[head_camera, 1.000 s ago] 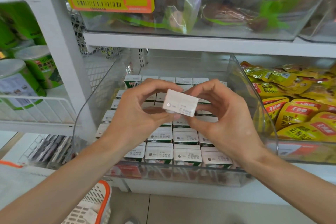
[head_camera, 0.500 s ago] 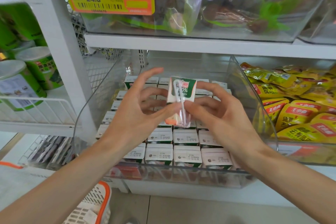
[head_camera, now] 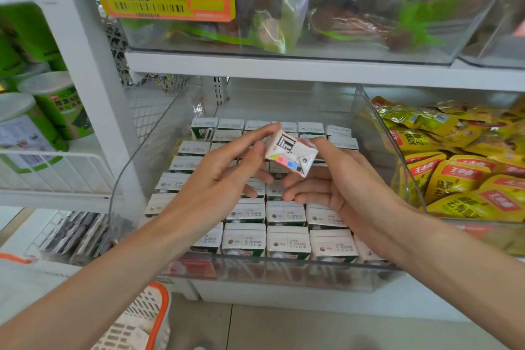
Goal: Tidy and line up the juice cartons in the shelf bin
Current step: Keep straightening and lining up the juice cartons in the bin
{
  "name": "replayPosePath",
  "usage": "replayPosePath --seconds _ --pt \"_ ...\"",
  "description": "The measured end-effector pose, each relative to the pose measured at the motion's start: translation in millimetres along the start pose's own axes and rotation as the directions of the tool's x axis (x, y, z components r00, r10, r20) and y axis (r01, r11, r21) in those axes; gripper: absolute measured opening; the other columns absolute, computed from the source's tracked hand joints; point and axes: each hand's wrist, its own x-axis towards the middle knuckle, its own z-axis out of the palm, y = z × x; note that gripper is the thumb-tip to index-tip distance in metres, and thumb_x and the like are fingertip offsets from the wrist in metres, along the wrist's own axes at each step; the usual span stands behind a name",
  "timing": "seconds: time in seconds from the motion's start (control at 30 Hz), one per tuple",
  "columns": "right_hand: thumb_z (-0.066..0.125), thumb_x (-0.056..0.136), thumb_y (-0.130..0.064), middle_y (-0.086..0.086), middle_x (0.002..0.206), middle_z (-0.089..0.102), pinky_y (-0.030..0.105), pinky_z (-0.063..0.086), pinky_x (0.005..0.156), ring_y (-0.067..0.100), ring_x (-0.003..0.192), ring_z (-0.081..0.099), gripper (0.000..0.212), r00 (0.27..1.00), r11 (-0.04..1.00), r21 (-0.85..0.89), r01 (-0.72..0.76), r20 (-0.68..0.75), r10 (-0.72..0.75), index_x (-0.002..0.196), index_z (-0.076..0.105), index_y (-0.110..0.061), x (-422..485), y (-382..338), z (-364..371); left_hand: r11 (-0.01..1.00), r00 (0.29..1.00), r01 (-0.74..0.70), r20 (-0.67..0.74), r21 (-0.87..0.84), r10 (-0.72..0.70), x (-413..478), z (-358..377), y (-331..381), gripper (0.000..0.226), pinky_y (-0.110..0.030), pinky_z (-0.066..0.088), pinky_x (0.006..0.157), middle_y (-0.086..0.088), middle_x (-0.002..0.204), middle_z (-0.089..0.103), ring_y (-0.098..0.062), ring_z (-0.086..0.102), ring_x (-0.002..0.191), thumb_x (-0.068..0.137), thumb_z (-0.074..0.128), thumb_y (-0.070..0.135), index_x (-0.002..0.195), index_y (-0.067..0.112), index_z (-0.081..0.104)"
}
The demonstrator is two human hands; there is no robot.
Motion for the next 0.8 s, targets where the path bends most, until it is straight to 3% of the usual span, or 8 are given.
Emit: replayPosePath --seconds 0.17,0.33,0.43,0.53,0.6,0.7,0.8 --pt "0.051 0.107 -0.042 0.021 0.084 0.079 0.022 0.059 0.056 0.025 0.070 0.079 0.043 1.000 1.000 -0.003 -0.005 0.017 0.005 0.109 0.074 -0.005 1.4 -1.1 0.2 1.000 1.000 0.002 -0.014 -0.028 -0.002 0.2 -1.8 -2.7 0.041 -0.028 0.062 0.083 0.018 0.117 0.074 -0.011 0.074 0.099 0.095 0.049 0.053 0.133 0.056 0.062" --pt "0.051 0.106 -0.039 0.019 0.094 0.081 0.022 0.062 0.061 0.026 0.084 0.082 0.039 0.995 0.997 0.025 -0.067 0.077 0.065 0.116 0.070 -0.007 0.8 -4.9 -2.5 0.998 0.998 0.014 -0.064 -0.059 -0.018 4.6 -1.9 -3.1 0.037 -0.024 0.061 0.079 0.026 0.083 0.071 -0.008 0.073 0.084 0.092 0.050 0.057 0.124 0.048 0.066" --pt "0.054 0.106 -0.041 0.019 0.096 0.081 0.023 0.062 0.062 0.026 0.086 0.082 0.039 0.991 0.995 0.036 -0.096 0.098 0.092 0.115 0.071 -0.007 1.3 -6.3 -1.1 0.996 0.996 0.038 -0.082 -0.081 -0.044 5.4 -1.8 -2.9 0.028 -0.025 0.062 0.080 0.024 0.076 0.069 -0.008 0.072 0.078 0.098 0.049 0.054 0.111 0.042 0.071" --pt "0.059 0.105 -0.041 0.019 0.097 0.081 0.024 0.063 0.065 0.026 0.089 0.082 0.035 0.989 0.993 0.054 -0.104 0.113 0.097 0.120 0.071 -0.012 2.3 -7.2 0.2 0.989 0.988 0.105 -0.100 -0.108 -0.116 7.1 -1.9 -3.7 0.029 -0.026 0.063 0.079 0.006 0.086 0.074 -0.015 0.078 0.091 0.106 0.047 0.047 0.099 0.044 0.076" --pt "0.068 0.101 -0.040 0.020 0.096 0.081 0.024 0.064 0.068 0.027 0.089 0.082 0.037 0.994 0.995 0.067 -0.067 0.092 0.061 0.127 0.065 -0.015 2.7 -6.4 1.7 0.962 0.975 0.181 -0.094 -0.206 -0.204 8.6 -3.4 -4.1 0.033 -0.030 0.064 0.080 -0.005 0.100 0.080 -0.022 0.079 0.096 0.107 0.046 0.047 0.107 0.037 0.077" --pt "0.078 0.094 -0.034 0.016 0.091 0.082 0.026 0.065 0.072 0.028 0.087 0.081 0.042 0.995 0.994 -0.048 0.103 0.015 -0.102 0.129 0.056 -0.023 4.3 -0.5 3.3 0.949 0.973 0.216 -0.033 -0.229 -0.229 7.0 -7.6 -5.3 0.040 -0.034 0.063 0.089 0.002 0.115 0.080 -0.021 0.077 0.107 0.095 0.054 0.057 0.128 0.040 0.070" --pt "0.077 0.096 -0.025 0.009 0.094 0.082 0.027 0.064 0.084 0.022 0.092 0.080 0.041 0.965 0.947 -0.185 0.261 0.062 -0.254 0.128 0.053 -0.034 7.6 5.4 4.3 0.992 0.992 0.123 -0.029 0.023 -0.122 2.4 -13.0 -6.6 0.053 -0.024 0.052 0.100 0.025 0.125 0.072 0.004 0.065 0.121 0.091 0.075 0.038 0.142 0.046 0.059"
